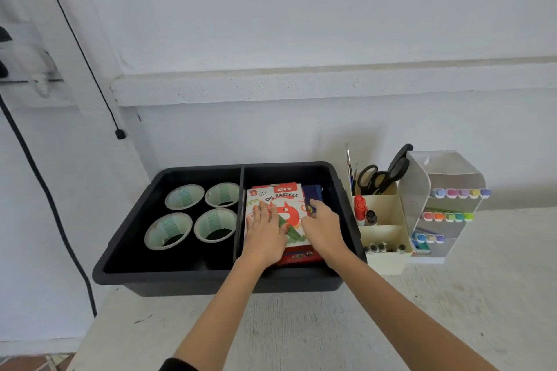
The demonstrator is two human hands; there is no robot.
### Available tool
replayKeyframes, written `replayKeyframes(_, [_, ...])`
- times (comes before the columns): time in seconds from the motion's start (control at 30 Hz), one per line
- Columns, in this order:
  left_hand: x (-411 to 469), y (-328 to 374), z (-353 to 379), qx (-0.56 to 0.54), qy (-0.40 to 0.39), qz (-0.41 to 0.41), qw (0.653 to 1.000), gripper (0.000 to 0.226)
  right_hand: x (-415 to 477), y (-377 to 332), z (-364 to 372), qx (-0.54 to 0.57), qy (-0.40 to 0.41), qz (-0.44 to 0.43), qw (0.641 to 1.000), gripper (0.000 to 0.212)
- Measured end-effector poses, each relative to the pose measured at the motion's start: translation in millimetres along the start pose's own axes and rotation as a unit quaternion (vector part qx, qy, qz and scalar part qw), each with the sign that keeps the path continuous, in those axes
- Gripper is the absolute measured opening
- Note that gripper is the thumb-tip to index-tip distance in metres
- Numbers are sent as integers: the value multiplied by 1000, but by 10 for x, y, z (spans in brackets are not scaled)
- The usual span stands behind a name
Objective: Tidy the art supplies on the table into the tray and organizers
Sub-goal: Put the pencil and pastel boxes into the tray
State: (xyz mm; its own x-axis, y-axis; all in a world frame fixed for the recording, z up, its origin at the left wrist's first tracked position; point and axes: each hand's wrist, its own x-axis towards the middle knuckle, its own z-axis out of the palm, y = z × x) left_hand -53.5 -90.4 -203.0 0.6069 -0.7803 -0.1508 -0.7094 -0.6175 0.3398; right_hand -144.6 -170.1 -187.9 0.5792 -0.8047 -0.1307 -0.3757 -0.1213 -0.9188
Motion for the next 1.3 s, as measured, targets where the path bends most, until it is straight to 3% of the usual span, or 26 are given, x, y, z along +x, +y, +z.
replayKeyframes(0.1, [38,21,3,13,1,-9,1000,59,14,23,-37,52,-28,-4,998,47])
replayKeyframes(0.2, [65,18,15,19,5,-12,1000,58,44,19,11,53,-75,-4,996,64])
replayKeyframes(0.3, [47,16,18,6,19,-8,1000,56,54,40,-38,-20,-157,-20,987,90])
replayKeyframes(0.43, [39,-15,-16,-92,89,-6,992,50,32,146,-135,-180,-264,-88,943,112])
replayKeyframes(0.53, [5,-12,-22,-150,117,-5,982,49,57,173,-43,-280,-205,-141,927,110])
replayKeyframes(0.67, [9,-22,-5,-153,132,-19,979,48,174,247,31,-262,-126,-184,939,101])
replayKeyframes(0.83, [-1,-18,-23,-126,181,-23,975,38,58,173,-34,-280,-132,-165,937,99])
replayKeyframes(0.9, [-113,47,-77,-159,261,-18,952,31,-84,107,-132,-265,-131,-184,937,86])
replayKeyframes(1.03, [-507,521,-127,-347,403,11,847,19,-523,-78,-621,-132,-95,-237,958,42])
replayKeyframes(1.13, [-802,1182,-106,-432,420,85,793,18,-851,-105,-1234,-46,-27,-250,967,25])
replayKeyframes(1.3, [-1074,2419,108,-505,365,227,748,20,-1215,228,-2432,133,125,-235,955,36])
